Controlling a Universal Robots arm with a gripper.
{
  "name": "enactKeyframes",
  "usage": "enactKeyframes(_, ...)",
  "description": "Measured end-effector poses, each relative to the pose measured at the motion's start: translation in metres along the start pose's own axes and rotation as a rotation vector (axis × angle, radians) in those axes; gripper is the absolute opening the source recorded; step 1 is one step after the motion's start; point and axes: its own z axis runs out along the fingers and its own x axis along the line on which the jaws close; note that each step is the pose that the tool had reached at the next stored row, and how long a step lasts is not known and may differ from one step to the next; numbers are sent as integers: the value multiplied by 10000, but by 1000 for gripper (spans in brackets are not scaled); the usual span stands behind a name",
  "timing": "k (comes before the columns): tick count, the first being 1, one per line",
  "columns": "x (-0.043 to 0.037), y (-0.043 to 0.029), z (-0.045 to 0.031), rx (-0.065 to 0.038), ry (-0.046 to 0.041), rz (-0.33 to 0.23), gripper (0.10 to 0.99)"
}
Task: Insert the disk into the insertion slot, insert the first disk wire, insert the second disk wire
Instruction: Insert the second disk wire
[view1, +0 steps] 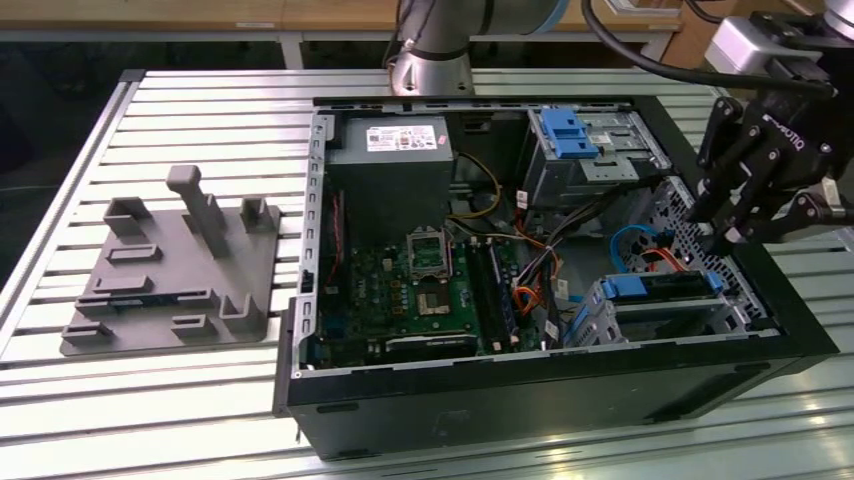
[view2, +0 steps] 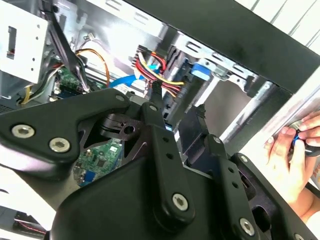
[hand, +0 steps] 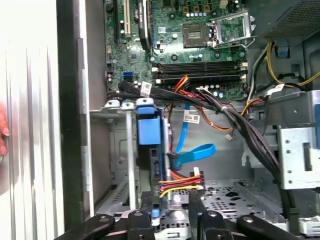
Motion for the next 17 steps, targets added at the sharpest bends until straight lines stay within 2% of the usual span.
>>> enactKeyframes(3, -82, 6, -1, -4, 48, -13, 416)
enactKeyframes(5, -126, 11, -2, -9, 112, -30, 416)
enactKeyframes(6, -140, 14, -3, -11, 211, -33, 416)
enactKeyframes(9, -153, 18, -2, 24, 755, -35, 416)
enactKeyframes(10, -156, 20, -1, 59, 906, -34, 416)
enactKeyframes(11, -159, 22, 0, 118, 1018, -33, 416)
enactKeyframes(13, -173, 28, 3, 304, 1155, -27, 416)
enactKeyframes(15, -199, 32, 15, 460, 1193, -47, 416)
enactKeyframes(17, -239, 43, 20, 513, 1222, -89, 416)
